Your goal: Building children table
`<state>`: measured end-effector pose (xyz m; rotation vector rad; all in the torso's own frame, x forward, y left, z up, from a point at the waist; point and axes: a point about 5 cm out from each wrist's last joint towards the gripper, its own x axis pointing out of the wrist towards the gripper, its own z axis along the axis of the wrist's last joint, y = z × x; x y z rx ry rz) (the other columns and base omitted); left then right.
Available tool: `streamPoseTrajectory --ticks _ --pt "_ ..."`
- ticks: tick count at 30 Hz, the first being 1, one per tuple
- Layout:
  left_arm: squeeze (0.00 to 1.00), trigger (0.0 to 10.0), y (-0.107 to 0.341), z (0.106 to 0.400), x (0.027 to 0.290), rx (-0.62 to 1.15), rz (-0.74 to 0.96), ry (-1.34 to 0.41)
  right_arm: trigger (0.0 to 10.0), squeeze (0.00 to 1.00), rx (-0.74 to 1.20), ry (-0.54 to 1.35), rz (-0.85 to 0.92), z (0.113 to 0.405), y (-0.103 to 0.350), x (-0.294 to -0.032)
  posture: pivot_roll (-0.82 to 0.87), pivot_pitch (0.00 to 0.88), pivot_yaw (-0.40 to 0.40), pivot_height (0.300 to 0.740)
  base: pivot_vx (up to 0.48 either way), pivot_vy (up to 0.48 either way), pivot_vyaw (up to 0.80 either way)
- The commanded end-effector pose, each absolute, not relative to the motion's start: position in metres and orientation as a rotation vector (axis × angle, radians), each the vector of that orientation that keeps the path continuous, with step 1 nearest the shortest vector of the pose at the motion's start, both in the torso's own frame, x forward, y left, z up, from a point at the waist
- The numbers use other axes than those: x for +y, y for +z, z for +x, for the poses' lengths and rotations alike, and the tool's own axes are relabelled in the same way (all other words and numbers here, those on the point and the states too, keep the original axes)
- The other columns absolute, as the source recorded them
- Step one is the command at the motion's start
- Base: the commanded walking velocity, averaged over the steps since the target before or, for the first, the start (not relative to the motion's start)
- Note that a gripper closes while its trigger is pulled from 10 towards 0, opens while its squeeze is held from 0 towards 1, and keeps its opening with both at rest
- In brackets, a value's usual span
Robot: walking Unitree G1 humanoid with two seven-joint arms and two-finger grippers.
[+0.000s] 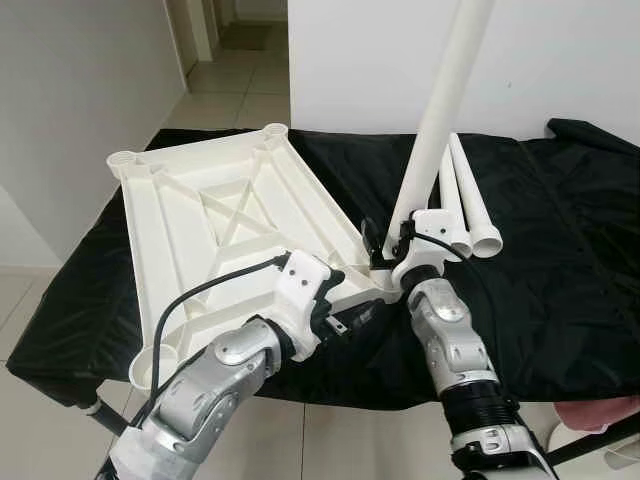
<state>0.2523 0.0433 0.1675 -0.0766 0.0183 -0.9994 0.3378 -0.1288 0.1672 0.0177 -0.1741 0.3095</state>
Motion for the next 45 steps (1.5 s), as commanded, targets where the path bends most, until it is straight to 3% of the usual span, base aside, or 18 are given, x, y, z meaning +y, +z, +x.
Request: streamPoseTrajectory --ticks 1,7,16,17,19,22,24,25,28,29,30,31,32,33,34,43,44,45 --pt "0.00 10.0 0.167 0.250 0.043 0.019 -0.062 -1.085 10.0 0.00 -0.184 0.424 -0.016 0.336 0.168 -0.128 0.00 0.000 0.019 0.740 0.000 0.000 0.00" --pt "0.00 10.0 0.169 0.252 0.042 0.015 -0.061 -1.089 10.0 0.00 -0.099 0.629 -0.118 0.342 0.159 -0.155 -0.01 0.000 0.028 0.740 0.000 0.000 0.00" --pt "0.00 10.0 0.169 0.252 0.041 0.019 -0.061 -1.103 10.0 0.00 -0.045 0.737 -0.186 0.351 0.157 -0.162 -0.01 0.000 0.036 0.740 0.000 0.000 0.00" --pt "0.00 10.0 0.169 0.252 0.040 0.020 -0.061 -1.104 9.1 0.00 -0.044 0.752 -0.194 0.354 0.157 -0.162 -0.01 0.000 0.035 0.740 0.000 0.000 0.00" --pt "0.00 10.0 0.168 0.252 0.040 0.021 -0.060 -1.105 9.3 0.00 -0.044 0.751 -0.195 0.356 0.158 -0.161 -0.01 0.000 0.036 0.740 0.000 0.000 0.00" --pt "0.00 10.0 0.168 0.252 0.039 0.024 -0.061 -1.109 8.5 0.00 -0.043 0.758 -0.217 0.359 0.157 -0.158 0.00 0.000 0.035 0.740 0.000 0.000 0.00" --pt "0.00 10.0 0.168 0.251 0.038 0.026 -0.061 -1.113 8.5 0.00 -0.041 0.757 -0.213 0.361 0.157 -0.157 0.00 0.000 0.036 0.740 0.000 0.000 0.00" --pt "0.00 10.0 0.167 0.250 0.038 0.035 -0.057 -1.122 9.3 0.00 -0.033 0.746 -0.216 0.364 0.155 -0.156 0.00 0.000 0.035 0.740 0.000 0.000 0.00" --pt "0.00 10.0 0.166 0.250 0.038 0.040 -0.054 -1.126 10.0 0.00 -0.026 0.752 -0.212 0.365 0.154 -0.156 0.01 0.000 0.036 0.740 0.000 0.000 0.00" --pt "0.00 10.0 0.166 0.249 0.039 0.043 -0.050 -1.127 8.0 0.00 -0.015 0.759 -0.213 0.365 0.152 -0.155 0.01 0.000 0.036 0.740 0.000 0.000 0.00" --pt "0.00 10.0 0.165 0.249 0.039 0.047 -0.049 -1.125 7.1 0.00 0.000 0.765 -0.209 0.364 0.149 -0.156 0.01 0.000 0.036 0.740 0.000 0.000 0.00" --pt "0.00 10.0 0.165 0.249 0.039 0.047 -0.049 -1.125 7.1 0.00 0.000 0.765 -0.209 0.364 0.149 -0.156 0.01 0.000 0.036 0.740 0.000 0.000 0.00" --pt "0.00 10.0 0.165 0.249 0.040 0.048 -0.048 -1.123 4.5 0.00 0.012 0.768 -0.212 0.364 0.146 -0.157 0.01 0.000 0.036 0.740 0.000 0.000 0.00" --pt "0.00 10.0 0.165 0.250 0.040 0.049 -0.048 -1.121 3.7 0.00 0.017 0.767 -0.213 0.363 0.144 -0.158 0.01 0.000 0.036 0.740 0.000 0.000 0.00" --pt "0.00 10.0 0.165 0.250 0.040 0.050 -0.051 -1.118 0.0 0.00 0.027 0.755 -0.218 0.364 0.142 -0.160 0.01 0.000 0.036 0.740 0.000 0.000 0.00" --pt "0.00 10.0 0.164 0.249 0.040 0.053 -0.056 -1.113 0.0 0.00 0.055 0.713 -0.190 0.362 0.133 -0.167 0.00 0.000 0.037 0.740 0.000 0.000 0.00" --pt "0.00 10.0 0.164 0.249 0.040 0.055 -0.057 -1.112 10.0 0.00 0.060 0.700 -0.179 0.362 0.130 -0.168 -0.01 0.006 0.037 0.740 0.000 0.000 0.00" --pt "0.00 10.0 0.164 0.249 0.039 0.055 -0.057 -1.112 10.0 0.00 0.059 0.697 -0.175 0.361 0.130 -0.168 -0.01 0.006 0.037 0.740 0.000 0.000 0.00"
